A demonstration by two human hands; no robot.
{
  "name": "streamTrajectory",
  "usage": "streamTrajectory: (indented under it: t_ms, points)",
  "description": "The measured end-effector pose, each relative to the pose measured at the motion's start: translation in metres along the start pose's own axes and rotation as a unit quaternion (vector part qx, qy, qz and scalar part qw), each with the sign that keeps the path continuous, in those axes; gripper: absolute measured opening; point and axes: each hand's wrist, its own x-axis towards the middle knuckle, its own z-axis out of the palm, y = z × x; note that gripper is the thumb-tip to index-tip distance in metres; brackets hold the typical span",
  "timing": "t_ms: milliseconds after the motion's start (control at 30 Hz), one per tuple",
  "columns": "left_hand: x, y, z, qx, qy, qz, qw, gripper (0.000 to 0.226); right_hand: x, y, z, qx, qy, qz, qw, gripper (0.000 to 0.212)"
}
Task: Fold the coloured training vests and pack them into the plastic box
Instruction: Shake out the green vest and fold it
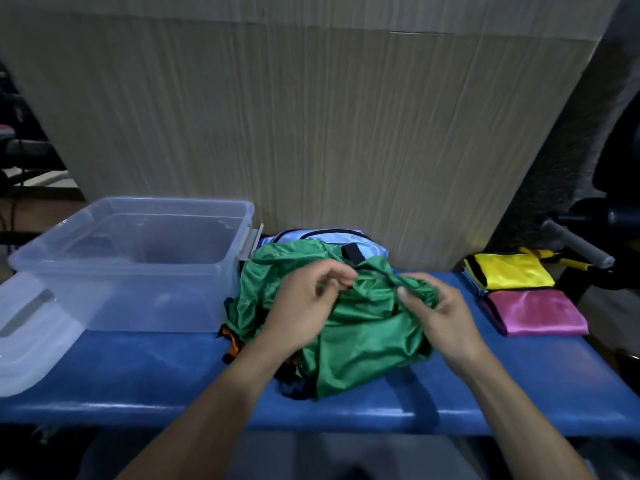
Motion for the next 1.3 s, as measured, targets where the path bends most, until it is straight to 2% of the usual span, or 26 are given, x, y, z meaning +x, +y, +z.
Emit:
streamTrajectory:
  t_ms: [67,133,200,233,300,400,533,600,633,700,733,833,967,1033,1100,1167,1233,1300]
  points:
    - [0.003,-0.013,-0.015,0.101,0.019,0.014,0.995,0.030,0.001,-0.007,-0.015,0.068,0.042,0.022,0.997,0.012]
    - [0.003,-0.029,-0.026,0.186,-0.045,-0.007,0.981,0.027,0.003,-0.013,-0.032,0.142,0.086,0.042,0.985,0.015]
    - [0.003,-0.044,-0.028,0.255,-0.114,-0.035,0.960,0.039,0.005,-0.012,-0.050,0.171,0.144,0.083,0.971,0.019]
    - [0.001,-0.048,-0.026,0.276,-0.134,-0.048,0.951,0.044,0.005,-0.006,-0.059,0.137,0.171,0.108,0.970,0.023]
    - [0.001,-0.053,-0.024,0.299,-0.147,-0.068,0.941,0.049,0.006,0.017,-0.076,-0.032,0.182,0.147,0.972,0.031]
    - [0.004,-0.057,-0.024,0.308,-0.159,-0.083,0.934,0.062,0.000,0.042,-0.082,-0.243,0.101,0.177,0.948,0.044]
    - [0.005,-0.054,-0.020,0.347,-0.182,-0.077,0.917,0.070,-0.002,0.034,-0.079,-0.355,0.031,0.122,0.927,0.051]
    - [0.006,-0.053,-0.020,0.363,-0.182,-0.091,0.909,0.060,-0.005,0.027,-0.073,-0.366,-0.013,0.089,0.926,0.057]
    - [0.007,-0.054,-0.021,0.361,-0.171,-0.087,0.913,0.047,-0.006,0.027,-0.069,-0.372,-0.044,0.081,0.924,0.065]
    - [0.008,-0.054,-0.022,0.323,-0.130,-0.071,0.935,0.019,-0.008,0.032,-0.066,-0.409,-0.092,0.089,0.904,0.085]
    - [0.008,-0.053,-0.023,0.301,-0.111,-0.063,0.945,0.017,-0.007,0.035,-0.065,-0.434,-0.107,0.095,0.889,0.088]
    - [0.011,-0.047,-0.022,0.193,-0.065,-0.053,0.978,0.021,-0.003,0.037,-0.064,-0.475,-0.107,0.087,0.869,0.080]
    - [0.013,-0.039,-0.027,0.021,-0.023,-0.060,0.998,0.011,0.001,0.042,-0.061,-0.499,-0.074,0.037,0.863,0.048]
    - [0.011,-0.037,-0.028,0.036,-0.036,-0.041,0.998,0.009,0.003,0.047,-0.062,-0.490,-0.066,0.016,0.869,0.030]
    - [0.006,-0.036,-0.028,0.056,-0.103,-0.042,0.992,0.006,0.003,0.046,-0.062,-0.473,-0.054,-0.008,0.879,0.016]
    - [0.003,-0.037,-0.030,0.075,-0.123,-0.058,0.988,0.012,0.003,0.042,-0.062,-0.458,-0.045,-0.035,0.887,0.018]
    - [0.004,-0.038,-0.038,0.101,-0.059,-0.081,0.990,0.012,0.002,0.038,-0.061,-0.454,-0.053,-0.054,0.888,0.019]
    - [0.003,-0.038,-0.050,0.179,0.003,-0.115,0.977,0.014,-0.001,0.036,-0.058,-0.454,-0.067,-0.071,0.885,0.015]
